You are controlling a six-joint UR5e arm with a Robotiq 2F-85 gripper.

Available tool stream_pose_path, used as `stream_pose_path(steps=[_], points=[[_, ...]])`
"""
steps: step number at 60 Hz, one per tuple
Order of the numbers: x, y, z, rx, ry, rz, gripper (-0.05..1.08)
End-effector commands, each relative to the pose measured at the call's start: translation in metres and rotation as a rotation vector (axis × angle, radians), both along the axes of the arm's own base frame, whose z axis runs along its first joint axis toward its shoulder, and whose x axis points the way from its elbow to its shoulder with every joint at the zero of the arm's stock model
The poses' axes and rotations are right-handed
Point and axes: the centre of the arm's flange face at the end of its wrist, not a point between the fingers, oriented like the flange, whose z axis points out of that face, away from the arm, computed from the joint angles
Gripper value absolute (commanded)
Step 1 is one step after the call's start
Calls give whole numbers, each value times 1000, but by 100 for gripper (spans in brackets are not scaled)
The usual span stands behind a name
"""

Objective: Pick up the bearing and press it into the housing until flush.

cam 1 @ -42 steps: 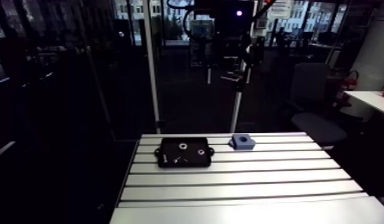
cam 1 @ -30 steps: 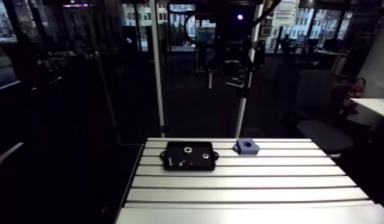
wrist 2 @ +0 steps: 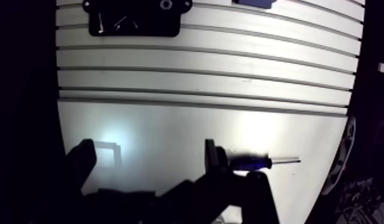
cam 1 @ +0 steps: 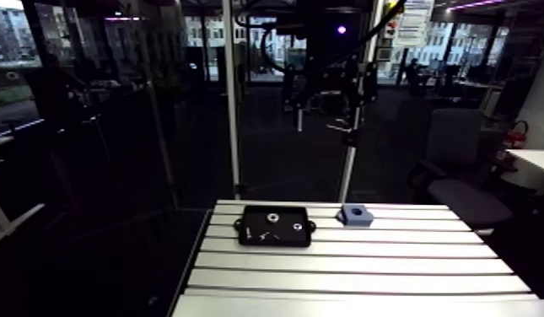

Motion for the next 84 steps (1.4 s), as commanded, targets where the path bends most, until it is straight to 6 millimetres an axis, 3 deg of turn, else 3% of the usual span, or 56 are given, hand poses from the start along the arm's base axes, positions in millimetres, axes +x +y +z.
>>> stream_pose_path(steps=[1,11,22,30,33,39,47,62,74,84], points=[[-2,-1,-3,-1,-2,1,1],[-6,-3,-9,-2,-7,-5,1],[-29,-7,-24,-12,10,-20,1],[-47,-16,-44,-9,-11,-22,1],[-60,-32,-60,-8,-18,-7,1],[-68,-43,-71,-7,-11,0,1],[-91,-60,-104,-12,-2,18,1],[-124,-66,-153,-13,-12,-12,1],[-139,-71,-178,-50,-22,-19,1],[-146,-75,-187,-59,-1,-23,1]])
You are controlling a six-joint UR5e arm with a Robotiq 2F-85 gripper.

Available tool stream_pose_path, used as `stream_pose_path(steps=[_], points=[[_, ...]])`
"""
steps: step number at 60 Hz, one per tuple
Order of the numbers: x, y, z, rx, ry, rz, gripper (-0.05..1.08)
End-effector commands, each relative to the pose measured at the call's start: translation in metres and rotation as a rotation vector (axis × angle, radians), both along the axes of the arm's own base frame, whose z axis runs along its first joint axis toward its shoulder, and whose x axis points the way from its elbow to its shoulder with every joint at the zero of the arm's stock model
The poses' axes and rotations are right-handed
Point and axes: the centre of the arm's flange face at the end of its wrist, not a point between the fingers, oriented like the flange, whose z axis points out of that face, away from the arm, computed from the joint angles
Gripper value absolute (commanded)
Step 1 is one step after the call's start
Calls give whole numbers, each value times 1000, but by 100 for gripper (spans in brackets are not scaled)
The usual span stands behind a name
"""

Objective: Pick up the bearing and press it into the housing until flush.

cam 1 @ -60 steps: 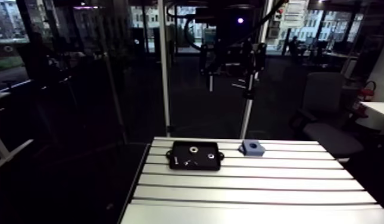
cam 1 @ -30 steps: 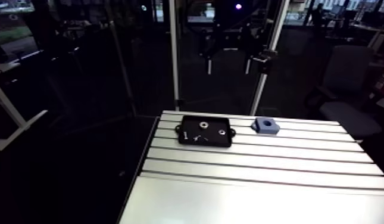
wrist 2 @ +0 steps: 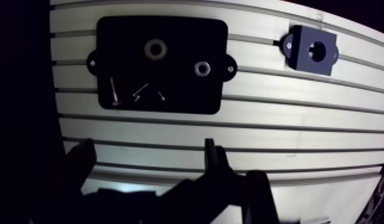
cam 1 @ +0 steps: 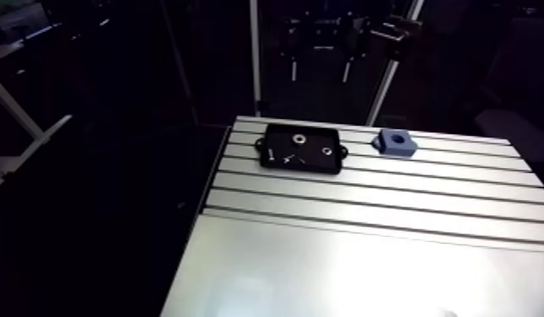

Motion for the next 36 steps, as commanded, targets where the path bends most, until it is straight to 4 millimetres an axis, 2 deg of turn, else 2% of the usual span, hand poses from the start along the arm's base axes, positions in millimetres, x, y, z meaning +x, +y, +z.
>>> stream_pose_path(steps=[1,22,36], points=[[-27,-11,-42,-32,19,-18,1],[-41,-12,-75,-15,-7,-21,1],[-45,-12,-87,-14,-12,-23,1]])
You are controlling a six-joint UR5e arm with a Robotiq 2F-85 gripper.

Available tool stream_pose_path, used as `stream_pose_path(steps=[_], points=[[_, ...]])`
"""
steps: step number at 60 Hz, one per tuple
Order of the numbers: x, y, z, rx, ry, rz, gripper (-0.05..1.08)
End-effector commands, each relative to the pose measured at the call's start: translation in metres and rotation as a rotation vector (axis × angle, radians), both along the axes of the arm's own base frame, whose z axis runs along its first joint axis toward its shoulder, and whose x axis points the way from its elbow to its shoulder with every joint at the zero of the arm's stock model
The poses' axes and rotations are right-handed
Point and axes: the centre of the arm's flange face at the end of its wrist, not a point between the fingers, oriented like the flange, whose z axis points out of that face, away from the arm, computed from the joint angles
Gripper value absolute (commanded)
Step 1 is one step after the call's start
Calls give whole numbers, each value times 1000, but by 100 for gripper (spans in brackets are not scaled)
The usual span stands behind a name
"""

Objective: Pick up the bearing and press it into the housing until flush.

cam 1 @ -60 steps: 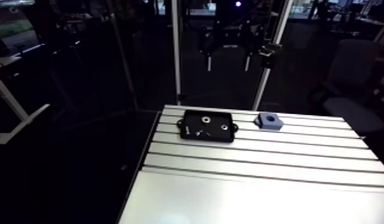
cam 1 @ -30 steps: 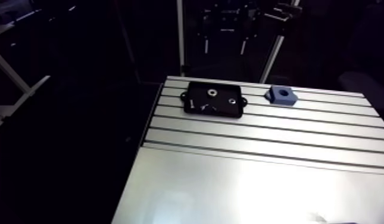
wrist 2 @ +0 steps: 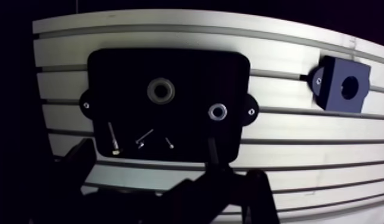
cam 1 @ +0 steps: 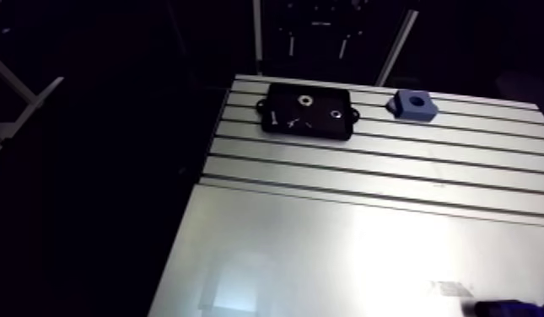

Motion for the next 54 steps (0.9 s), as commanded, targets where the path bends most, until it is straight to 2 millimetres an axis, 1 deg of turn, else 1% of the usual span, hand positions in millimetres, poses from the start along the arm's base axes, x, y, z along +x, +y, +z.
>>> stream_pose_path(steps=[1,9,15,21,24,29,32,38,41,48,54], points=[[-3,-1,-14,1,-11,-2,1],[-6,0,-25,1,-12,-3,1],[-6,-1,-28,2,-3,-2,1],[-7,0,-36,4,-10,-3,2],[-8,0,-39,4,-13,-3,7],[-9,-1,-42,3,-9,-2,10],[-10,0,-50,3,-12,-3,14],[-11,-2,-54,1,-4,0,18],[-11,-2,-60,1,-5,-2,22],[-12,-2,-64,0,2,1,23],[-12,-2,-73,1,-9,1,25]])
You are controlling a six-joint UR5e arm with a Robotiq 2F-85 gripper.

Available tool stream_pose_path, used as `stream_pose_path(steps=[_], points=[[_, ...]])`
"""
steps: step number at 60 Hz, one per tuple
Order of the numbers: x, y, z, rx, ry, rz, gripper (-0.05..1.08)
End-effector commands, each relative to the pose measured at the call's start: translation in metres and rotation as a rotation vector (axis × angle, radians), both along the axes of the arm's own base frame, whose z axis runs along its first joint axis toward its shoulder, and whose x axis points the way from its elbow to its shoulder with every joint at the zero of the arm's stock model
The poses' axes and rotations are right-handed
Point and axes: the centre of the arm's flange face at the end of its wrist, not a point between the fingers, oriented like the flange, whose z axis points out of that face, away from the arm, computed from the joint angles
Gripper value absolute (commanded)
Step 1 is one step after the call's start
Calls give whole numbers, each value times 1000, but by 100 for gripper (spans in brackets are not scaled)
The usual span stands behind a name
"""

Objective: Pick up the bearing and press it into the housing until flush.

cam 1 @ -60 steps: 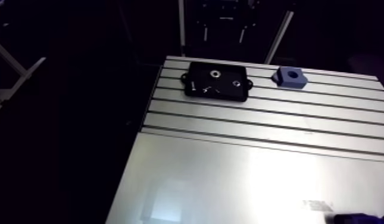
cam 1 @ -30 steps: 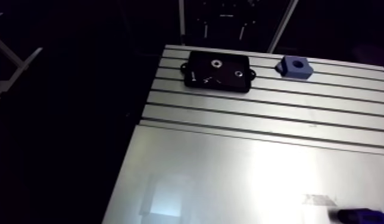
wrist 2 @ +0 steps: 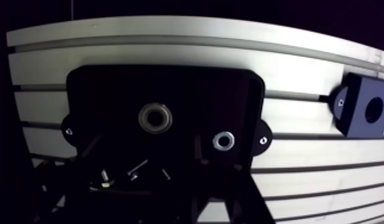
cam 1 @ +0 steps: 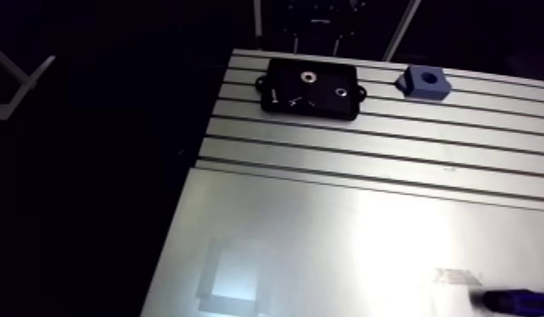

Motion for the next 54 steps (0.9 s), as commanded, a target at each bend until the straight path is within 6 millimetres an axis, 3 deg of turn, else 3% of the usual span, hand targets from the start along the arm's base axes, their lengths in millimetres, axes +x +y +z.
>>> stream_pose_path(steps=[1,8,54], points=[[-1,0,-18,0,-9,2,26],[-1,0,-21,1,-14,2,30],[4,0,-43,2,-23,5,32]])
